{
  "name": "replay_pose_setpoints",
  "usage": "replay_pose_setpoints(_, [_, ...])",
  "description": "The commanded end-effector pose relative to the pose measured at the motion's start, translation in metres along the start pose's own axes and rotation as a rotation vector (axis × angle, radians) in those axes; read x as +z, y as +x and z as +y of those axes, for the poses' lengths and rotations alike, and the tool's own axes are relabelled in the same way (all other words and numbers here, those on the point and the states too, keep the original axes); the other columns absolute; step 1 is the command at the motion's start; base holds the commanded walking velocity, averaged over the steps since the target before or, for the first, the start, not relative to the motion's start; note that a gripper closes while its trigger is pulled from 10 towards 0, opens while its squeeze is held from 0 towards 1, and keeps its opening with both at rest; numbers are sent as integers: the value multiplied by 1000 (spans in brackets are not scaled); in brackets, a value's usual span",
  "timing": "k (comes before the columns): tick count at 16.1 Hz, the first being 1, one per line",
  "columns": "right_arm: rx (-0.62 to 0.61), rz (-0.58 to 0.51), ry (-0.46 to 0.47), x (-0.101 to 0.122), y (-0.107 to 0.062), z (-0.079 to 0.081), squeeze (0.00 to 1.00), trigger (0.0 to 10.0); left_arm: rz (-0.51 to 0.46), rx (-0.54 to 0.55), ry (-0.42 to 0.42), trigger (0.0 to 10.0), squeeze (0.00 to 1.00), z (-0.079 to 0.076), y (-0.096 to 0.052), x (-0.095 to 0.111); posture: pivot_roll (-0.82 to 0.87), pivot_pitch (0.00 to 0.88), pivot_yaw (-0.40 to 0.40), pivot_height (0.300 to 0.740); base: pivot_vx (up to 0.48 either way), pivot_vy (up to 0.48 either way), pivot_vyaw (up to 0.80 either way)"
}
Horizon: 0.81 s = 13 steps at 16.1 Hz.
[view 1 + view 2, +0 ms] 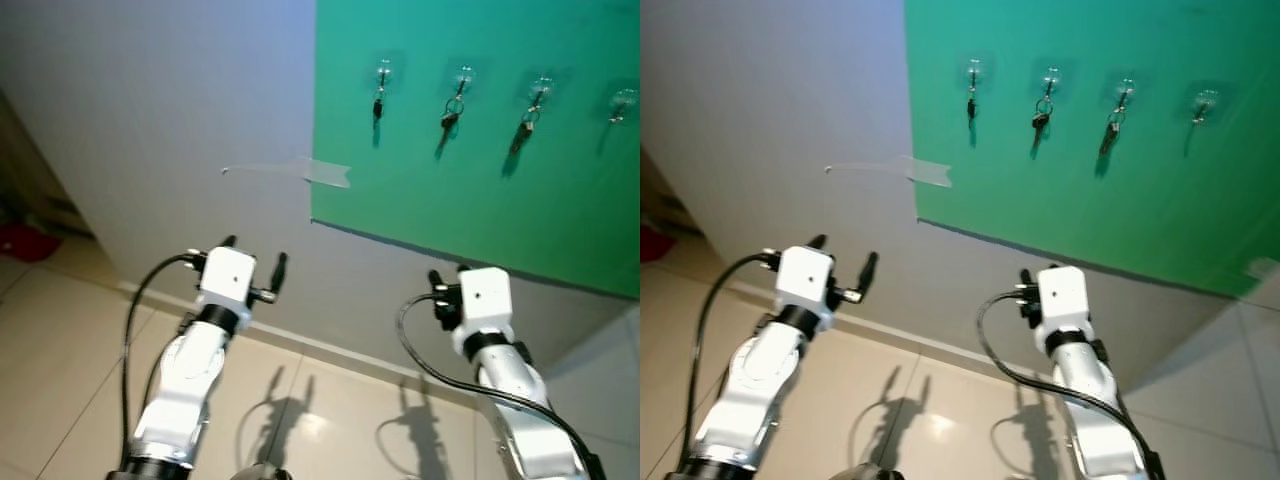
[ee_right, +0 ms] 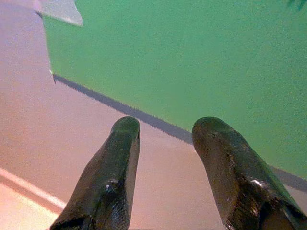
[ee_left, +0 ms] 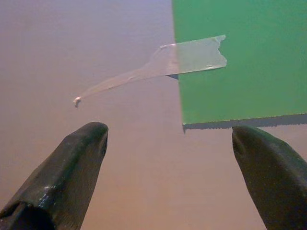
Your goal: Hang keys on a hook
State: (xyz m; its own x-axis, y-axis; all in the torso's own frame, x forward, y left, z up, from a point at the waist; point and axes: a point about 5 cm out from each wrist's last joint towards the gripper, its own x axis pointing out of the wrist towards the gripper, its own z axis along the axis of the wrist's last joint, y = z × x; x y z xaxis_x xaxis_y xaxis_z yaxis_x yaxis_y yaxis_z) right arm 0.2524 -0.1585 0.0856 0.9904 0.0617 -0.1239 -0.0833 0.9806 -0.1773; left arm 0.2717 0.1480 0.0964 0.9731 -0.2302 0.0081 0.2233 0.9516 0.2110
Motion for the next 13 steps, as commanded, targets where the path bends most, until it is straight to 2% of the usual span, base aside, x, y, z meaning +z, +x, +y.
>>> replay_pose_setpoints(1, [-16,10,-17,-4,-2,-6,0,10000,-19,-1,8,10000,0,-3,-1,4,-118,42,1,740,0,371,0])
replay_pose_setpoints(9, [-94,20,4,-8,-9,-13,0,10000,-36,-55,15,10000,0,-10,11,10,-157,52,56,740,0,391,0])
replay_pose_setpoints(13, [-130,19,22,-7,-13,-14,0,10000,-39,-79,16,10000,0,-12,18,11,-177,48,84,740,0,406,-748])
